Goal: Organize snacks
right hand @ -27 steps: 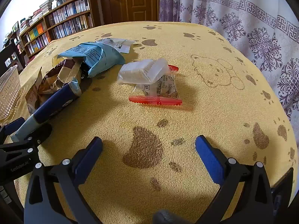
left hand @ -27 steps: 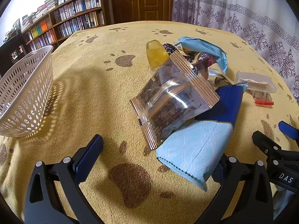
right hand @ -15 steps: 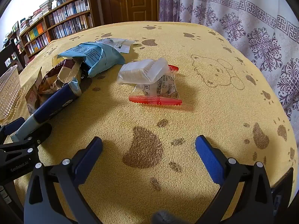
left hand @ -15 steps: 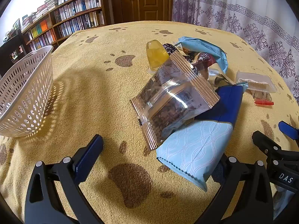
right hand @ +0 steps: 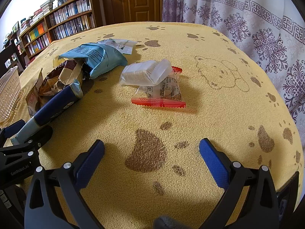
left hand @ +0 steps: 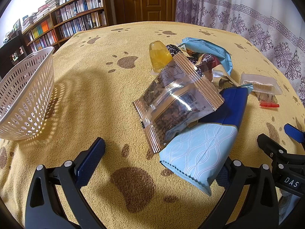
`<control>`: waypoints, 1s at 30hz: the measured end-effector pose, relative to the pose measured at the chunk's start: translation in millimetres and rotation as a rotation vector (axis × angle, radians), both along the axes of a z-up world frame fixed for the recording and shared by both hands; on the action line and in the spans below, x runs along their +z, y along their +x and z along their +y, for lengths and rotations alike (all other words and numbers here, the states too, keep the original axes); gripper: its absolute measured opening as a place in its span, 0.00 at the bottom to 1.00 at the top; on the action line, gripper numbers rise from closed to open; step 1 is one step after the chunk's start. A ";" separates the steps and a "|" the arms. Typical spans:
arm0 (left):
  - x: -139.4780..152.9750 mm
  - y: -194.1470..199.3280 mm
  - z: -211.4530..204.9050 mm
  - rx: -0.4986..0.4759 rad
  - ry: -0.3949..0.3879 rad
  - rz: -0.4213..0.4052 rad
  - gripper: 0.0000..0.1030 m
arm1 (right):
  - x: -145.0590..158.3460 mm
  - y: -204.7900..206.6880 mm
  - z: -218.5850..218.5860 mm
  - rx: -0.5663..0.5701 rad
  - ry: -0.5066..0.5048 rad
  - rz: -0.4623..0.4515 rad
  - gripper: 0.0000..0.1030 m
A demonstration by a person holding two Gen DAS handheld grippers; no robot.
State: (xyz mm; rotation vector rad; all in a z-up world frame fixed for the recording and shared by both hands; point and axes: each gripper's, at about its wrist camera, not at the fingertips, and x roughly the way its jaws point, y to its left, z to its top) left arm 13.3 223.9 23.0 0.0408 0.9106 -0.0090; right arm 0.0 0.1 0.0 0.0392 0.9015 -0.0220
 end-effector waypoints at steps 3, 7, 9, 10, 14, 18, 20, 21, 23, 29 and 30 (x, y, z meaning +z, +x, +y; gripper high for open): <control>0.0 -0.2 -0.1 0.001 0.000 0.000 0.98 | 0.0 0.0 0.0 0.000 0.000 0.000 0.95; 0.2 0.6 -0.8 0.012 -0.012 0.006 0.98 | 0.0 0.0 -0.1 0.000 0.000 0.000 0.95; 1.0 -2.3 2.5 -0.004 -0.014 0.015 0.98 | 0.0 0.0 0.0 0.000 -0.001 0.000 0.95; 1.6 -2.6 2.6 -0.026 -0.010 0.023 0.98 | 0.0 0.0 0.0 0.000 -0.001 0.000 0.95; 2.6 -3.3 6.1 -0.062 -0.008 0.031 0.98 | 0.0 0.0 0.0 0.000 -0.001 0.000 0.95; 2.1 -3.1 3.6 -0.074 -0.010 0.028 0.98 | 0.0 0.0 -0.1 0.000 -0.001 0.001 0.95; 2.4 -3.8 3.2 -0.074 -0.007 0.027 0.98 | 0.0 0.0 0.1 0.000 -0.001 0.001 0.95; 2.2 -3.8 2.9 -0.074 -0.005 0.026 0.98 | 0.0 0.0 0.0 0.000 -0.002 0.001 0.95; 2.3 -3.8 2.6 -0.074 -0.004 0.026 0.98 | 0.0 0.0 0.1 0.000 -0.002 0.001 0.95; 2.0 -3.7 3.2 -0.075 -0.005 0.027 0.98 | 0.0 0.0 0.0 0.000 -0.002 0.001 0.95; 2.1 -3.9 3.2 -0.077 -0.003 0.028 0.98 | 0.0 0.0 0.0 0.000 -0.002 0.001 0.95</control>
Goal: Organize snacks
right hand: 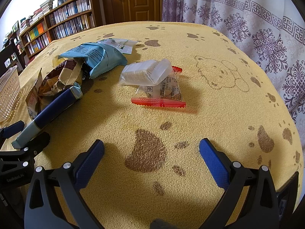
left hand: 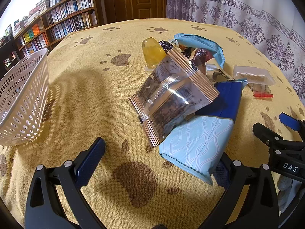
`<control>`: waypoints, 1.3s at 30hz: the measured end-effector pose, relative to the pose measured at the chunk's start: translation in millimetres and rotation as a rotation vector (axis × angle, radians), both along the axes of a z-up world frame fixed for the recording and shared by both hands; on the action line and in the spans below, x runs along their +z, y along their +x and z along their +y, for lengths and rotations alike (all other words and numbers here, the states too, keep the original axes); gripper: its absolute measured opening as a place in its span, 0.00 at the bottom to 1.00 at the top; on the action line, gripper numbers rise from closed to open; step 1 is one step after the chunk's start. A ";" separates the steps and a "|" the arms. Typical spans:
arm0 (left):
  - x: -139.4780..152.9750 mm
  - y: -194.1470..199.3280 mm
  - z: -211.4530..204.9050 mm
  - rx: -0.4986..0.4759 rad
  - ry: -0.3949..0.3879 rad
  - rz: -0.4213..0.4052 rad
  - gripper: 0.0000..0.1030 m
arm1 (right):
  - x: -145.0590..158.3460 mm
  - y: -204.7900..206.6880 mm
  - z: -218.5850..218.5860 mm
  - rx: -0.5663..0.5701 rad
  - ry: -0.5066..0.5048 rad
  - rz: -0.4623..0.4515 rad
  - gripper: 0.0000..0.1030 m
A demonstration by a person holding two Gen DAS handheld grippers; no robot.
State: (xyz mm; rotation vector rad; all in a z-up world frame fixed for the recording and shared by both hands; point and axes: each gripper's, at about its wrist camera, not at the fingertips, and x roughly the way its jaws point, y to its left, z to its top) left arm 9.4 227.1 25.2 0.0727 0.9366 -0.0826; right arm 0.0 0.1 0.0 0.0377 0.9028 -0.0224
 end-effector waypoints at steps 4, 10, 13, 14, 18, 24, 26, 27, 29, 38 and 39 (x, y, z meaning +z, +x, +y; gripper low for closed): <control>-0.4 0.0 -0.5 -0.005 0.002 0.003 0.98 | 0.0 -0.1 -0.2 0.006 0.000 0.004 0.95; -0.9 0.6 -0.8 -0.008 0.005 0.004 0.98 | 0.5 0.6 -1.7 0.011 0.001 0.005 0.95; -0.7 0.0 -1.2 -0.008 0.005 -0.001 0.98 | 0.4 -0.8 -5.5 0.015 0.023 -0.004 0.95; -0.6 -0.4 -1.5 -0.006 0.006 -0.004 0.98 | 0.2 -1.3 -4.6 0.016 0.028 -0.007 0.95; 1.4 -3.6 -0.5 -0.001 -0.002 -0.021 0.98 | 1.2 -1.4 -6.9 0.016 0.048 -0.014 0.95; 10.8 -17.1 -5.4 0.008 0.049 -0.108 0.98 | 3.1 -3.1 -14.5 0.016 0.107 -0.032 0.95; 14.4 -21.1 -8.8 -0.003 0.070 -0.131 0.98 | 3.8 -2.9 -15.7 0.016 0.120 -0.036 0.95; 16.1 -23.3 -10.5 -0.009 0.077 -0.139 0.98 | 4.0 -2.7 -15.9 0.016 0.124 -0.037 0.95; 18.9 -25.9 -11.6 -0.017 0.070 -0.139 0.98 | 4.1 -2.2 -16.4 0.016 0.130 -0.038 0.95; 47.1 -43.1 -13.1 -0.042 0.029 -0.198 0.98 | 5.0 -3.9 -18.0 0.017 0.144 -0.043 0.95; 50.5 -45.0 -12.4 -0.041 0.026 -0.207 0.98 | 5.1 -3.9 -18.2 0.017 0.145 -0.043 0.95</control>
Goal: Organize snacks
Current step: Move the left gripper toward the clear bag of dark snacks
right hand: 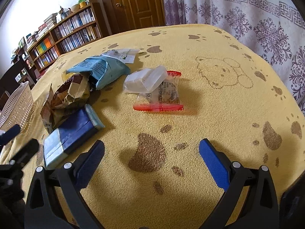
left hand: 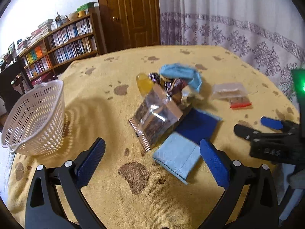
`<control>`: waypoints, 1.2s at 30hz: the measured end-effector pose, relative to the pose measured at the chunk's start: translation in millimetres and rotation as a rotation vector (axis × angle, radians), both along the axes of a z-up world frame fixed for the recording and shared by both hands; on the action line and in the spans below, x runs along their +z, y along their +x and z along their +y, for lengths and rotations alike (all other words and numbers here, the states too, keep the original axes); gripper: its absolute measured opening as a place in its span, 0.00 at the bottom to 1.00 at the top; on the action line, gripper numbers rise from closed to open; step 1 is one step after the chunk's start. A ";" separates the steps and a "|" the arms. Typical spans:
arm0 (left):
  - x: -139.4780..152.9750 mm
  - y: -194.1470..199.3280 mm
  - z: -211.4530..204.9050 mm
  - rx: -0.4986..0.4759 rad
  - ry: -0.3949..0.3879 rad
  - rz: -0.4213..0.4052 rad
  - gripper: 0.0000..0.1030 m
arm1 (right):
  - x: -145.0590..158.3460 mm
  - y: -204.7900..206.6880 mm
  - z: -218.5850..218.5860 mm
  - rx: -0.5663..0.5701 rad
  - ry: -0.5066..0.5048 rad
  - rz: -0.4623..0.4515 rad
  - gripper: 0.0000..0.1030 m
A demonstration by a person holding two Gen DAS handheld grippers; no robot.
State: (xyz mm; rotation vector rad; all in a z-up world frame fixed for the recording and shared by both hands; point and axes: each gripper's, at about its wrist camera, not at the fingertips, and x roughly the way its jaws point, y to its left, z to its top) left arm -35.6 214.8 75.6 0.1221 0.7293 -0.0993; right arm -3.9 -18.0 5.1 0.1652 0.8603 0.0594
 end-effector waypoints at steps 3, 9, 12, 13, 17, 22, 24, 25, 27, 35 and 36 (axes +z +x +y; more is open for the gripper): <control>6.3 -3.1 2.6 0.004 -0.001 -0.019 0.98 | 0.3 -0.4 -0.1 0.000 0.003 -0.002 0.95; 5.7 -1.3 5.1 0.021 0.018 -0.015 0.98 | 2.1 -0.6 0.9 0.011 0.004 -0.010 0.95; 5.3 0.6 8.3 0.031 0.023 -0.013 0.98 | 5.2 -3.0 5.1 0.028 -0.008 -0.026 0.95; 5.6 1.1 9.5 0.034 0.025 -0.014 0.98 | 5.9 -3.7 6.5 0.034 -0.011 -0.030 0.95; 7.7 4.8 17.2 0.055 0.025 -0.014 0.98 | 10.0 -8.6 16.7 0.080 -0.026 -0.053 0.95; 22.7 9.5 42.7 0.107 0.016 -0.045 0.98 | 15.5 -15.3 27.3 0.134 -0.006 -0.061 0.95; 31.1 11.8 59.7 0.149 -0.003 -0.062 0.98 | 18.8 -18.0 31.5 0.152 -0.001 -0.070 0.95; 34.7 12.5 68.5 0.171 -0.010 -0.070 0.98 | 20.8 -19.2 34.0 0.160 0.000 -0.075 0.95; 38.6 14.9 80.9 0.206 -0.022 -0.076 0.98 | 24.9 -20.9 40.2 0.175 0.003 -0.085 0.95; 39.7 19.0 92.7 0.211 -0.047 -0.064 0.98 | 32.4 -20.9 81.9 0.251 -0.001 -0.093 0.95; 38.0 19.3 90.4 0.205 -0.042 -0.061 0.98 | 31.8 -20.4 87.7 0.258 -0.011 -0.092 0.95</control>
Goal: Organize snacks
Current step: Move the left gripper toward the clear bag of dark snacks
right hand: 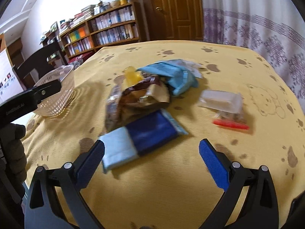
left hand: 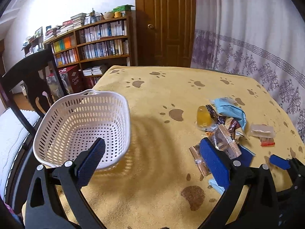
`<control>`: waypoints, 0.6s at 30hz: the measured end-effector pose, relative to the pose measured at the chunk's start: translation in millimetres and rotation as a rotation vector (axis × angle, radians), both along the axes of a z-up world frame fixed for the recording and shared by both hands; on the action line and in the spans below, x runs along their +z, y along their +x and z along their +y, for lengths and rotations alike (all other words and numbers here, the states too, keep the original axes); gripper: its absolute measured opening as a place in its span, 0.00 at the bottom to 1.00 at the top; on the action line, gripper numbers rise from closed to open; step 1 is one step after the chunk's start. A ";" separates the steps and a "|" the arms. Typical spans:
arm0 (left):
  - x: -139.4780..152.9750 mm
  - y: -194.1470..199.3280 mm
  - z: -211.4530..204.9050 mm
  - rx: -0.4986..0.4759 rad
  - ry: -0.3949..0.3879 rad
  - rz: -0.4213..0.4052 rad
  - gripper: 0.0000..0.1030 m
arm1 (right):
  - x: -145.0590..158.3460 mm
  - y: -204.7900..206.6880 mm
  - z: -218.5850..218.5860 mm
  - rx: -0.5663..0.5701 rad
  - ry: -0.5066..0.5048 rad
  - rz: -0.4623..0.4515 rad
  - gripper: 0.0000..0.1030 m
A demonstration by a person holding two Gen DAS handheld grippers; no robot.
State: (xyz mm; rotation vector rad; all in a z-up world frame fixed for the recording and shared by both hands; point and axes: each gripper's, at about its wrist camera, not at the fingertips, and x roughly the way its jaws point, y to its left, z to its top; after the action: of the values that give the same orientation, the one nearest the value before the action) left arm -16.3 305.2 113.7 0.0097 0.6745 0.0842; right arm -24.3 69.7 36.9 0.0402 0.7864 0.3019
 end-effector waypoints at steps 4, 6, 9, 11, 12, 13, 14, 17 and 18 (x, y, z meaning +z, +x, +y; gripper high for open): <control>-2.5 3.6 0.7 0.001 -0.006 0.010 0.98 | -0.3 1.4 24.6 0.004 -0.059 -0.016 0.95; -3.7 5.7 2.1 0.007 -0.011 0.016 0.98 | -1.1 6.3 39.6 -0.019 -0.123 -0.027 0.95; -4.9 7.5 3.6 0.013 -0.015 0.019 0.98 | -4.4 15.1 52.5 -0.042 -0.172 -0.025 0.95; -5.0 8.2 3.8 0.014 -0.017 0.018 0.98 | -6.0 18.3 61.8 -0.067 -0.224 -0.040 0.95; -5.3 8.4 3.5 0.014 -0.016 0.018 0.98 | -7.6 19.9 65.7 -0.077 -0.255 -0.047 0.95; -5.2 8.1 4.0 0.014 -0.016 0.019 0.98 | -9.6 21.8 68.5 -0.085 -0.288 -0.050 0.95; -5.2 8.0 4.1 0.013 -0.016 0.019 0.98 | -10.9 22.0 70.1 -0.092 -0.311 -0.055 0.95; -6.2 8.4 2.9 0.005 -0.008 0.024 0.98 | -10.5 19.2 64.3 -0.115 -0.342 -0.057 0.95; -6.2 8.4 2.0 0.000 -0.005 0.024 0.98 | -10.6 17.1 58.3 -0.124 -0.349 -0.054 0.95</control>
State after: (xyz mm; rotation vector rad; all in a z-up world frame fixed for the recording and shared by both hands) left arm -7.9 307.1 107.4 0.0057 0.6990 0.0823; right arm -7.2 128.0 26.2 -0.2455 0.7698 0.0456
